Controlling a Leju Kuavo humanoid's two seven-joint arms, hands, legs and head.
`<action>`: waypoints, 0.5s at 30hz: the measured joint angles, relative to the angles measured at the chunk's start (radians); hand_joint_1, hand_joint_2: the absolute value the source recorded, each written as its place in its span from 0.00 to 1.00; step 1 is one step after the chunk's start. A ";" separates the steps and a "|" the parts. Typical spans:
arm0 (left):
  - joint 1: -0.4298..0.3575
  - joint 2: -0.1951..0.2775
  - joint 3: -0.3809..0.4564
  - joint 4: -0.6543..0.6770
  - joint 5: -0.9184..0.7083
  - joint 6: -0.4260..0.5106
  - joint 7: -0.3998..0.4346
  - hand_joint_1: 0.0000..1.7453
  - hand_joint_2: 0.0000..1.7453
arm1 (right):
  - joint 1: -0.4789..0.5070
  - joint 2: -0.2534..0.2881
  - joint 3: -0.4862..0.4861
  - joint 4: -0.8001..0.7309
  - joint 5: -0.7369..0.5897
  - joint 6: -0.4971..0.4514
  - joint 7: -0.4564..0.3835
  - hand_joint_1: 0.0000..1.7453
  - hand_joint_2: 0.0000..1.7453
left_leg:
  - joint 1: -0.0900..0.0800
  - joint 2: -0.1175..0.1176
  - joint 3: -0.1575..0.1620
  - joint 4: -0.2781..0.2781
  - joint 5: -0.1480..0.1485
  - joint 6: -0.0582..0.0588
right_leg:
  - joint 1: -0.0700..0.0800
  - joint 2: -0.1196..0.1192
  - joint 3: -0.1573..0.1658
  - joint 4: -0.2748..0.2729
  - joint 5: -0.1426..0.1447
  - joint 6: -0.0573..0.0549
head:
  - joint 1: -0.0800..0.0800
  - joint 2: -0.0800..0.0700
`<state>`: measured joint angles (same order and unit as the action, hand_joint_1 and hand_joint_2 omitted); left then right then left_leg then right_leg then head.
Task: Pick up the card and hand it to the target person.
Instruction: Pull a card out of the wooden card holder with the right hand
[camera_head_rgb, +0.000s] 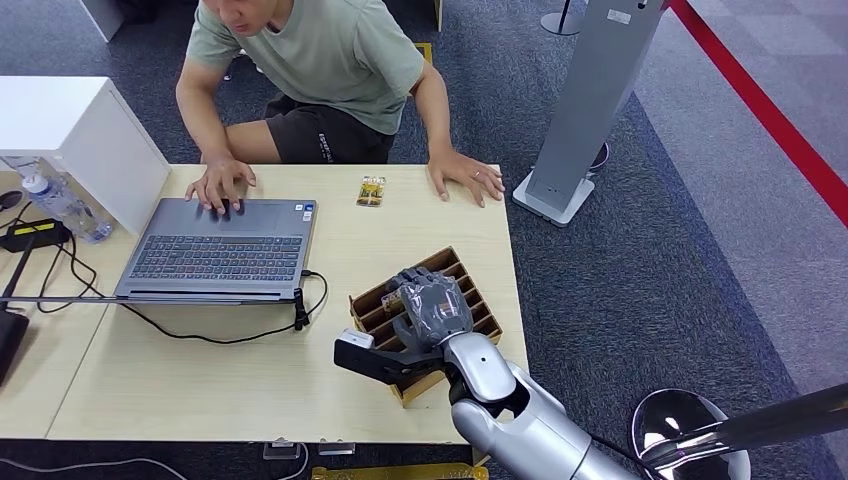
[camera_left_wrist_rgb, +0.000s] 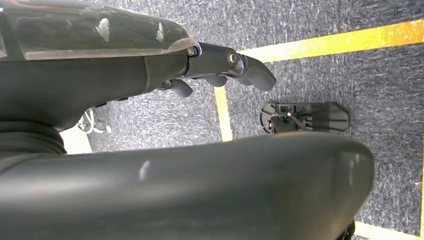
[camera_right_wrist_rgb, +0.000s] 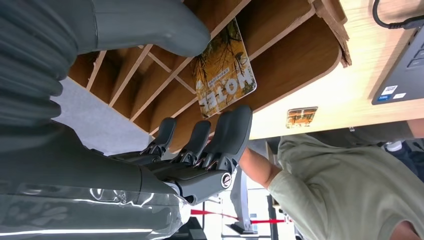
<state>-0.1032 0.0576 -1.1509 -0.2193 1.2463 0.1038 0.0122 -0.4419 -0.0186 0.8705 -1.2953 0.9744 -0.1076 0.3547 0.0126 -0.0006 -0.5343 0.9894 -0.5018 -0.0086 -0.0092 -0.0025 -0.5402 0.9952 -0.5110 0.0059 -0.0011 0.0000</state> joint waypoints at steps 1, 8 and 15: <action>0.000 0.000 0.000 0.000 0.000 0.000 0.000 0.00 0.00 | 0.000 0.001 0.000 0.001 0.000 0.000 0.000 0.44 1.00 | 0.000 0.000 0.000 0.000 0.000 0.000 | 0.000 0.000 0.000 0.000 0.000 0.000 | 0.000 0.000; 0.000 0.000 0.000 0.000 0.001 0.000 0.000 0.00 0.00 | 0.000 0.003 0.002 0.006 0.000 0.002 -0.001 0.43 1.00 | 0.000 0.000 0.000 0.000 0.000 0.000 | 0.000 0.000 0.000 0.000 0.000 0.000 | 0.000 0.000; 0.000 0.000 0.000 0.000 0.002 0.000 0.002 0.00 0.00 | 0.000 0.003 0.004 0.012 -0.003 0.004 -0.002 0.42 1.00 | 0.000 0.000 0.000 0.000 0.000 0.000 | 0.000 0.000 0.000 0.000 0.000 0.000 | 0.000 0.000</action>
<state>-0.1032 0.0573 -1.1509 -0.2193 1.2480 0.1034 0.0141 -0.4420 -0.0156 0.8747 -1.2831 0.9709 -0.1033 0.3529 0.0126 -0.0006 -0.5343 0.9894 -0.5018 -0.0086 -0.0092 -0.0025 -0.5402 0.9952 -0.5110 0.0059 -0.0011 0.0000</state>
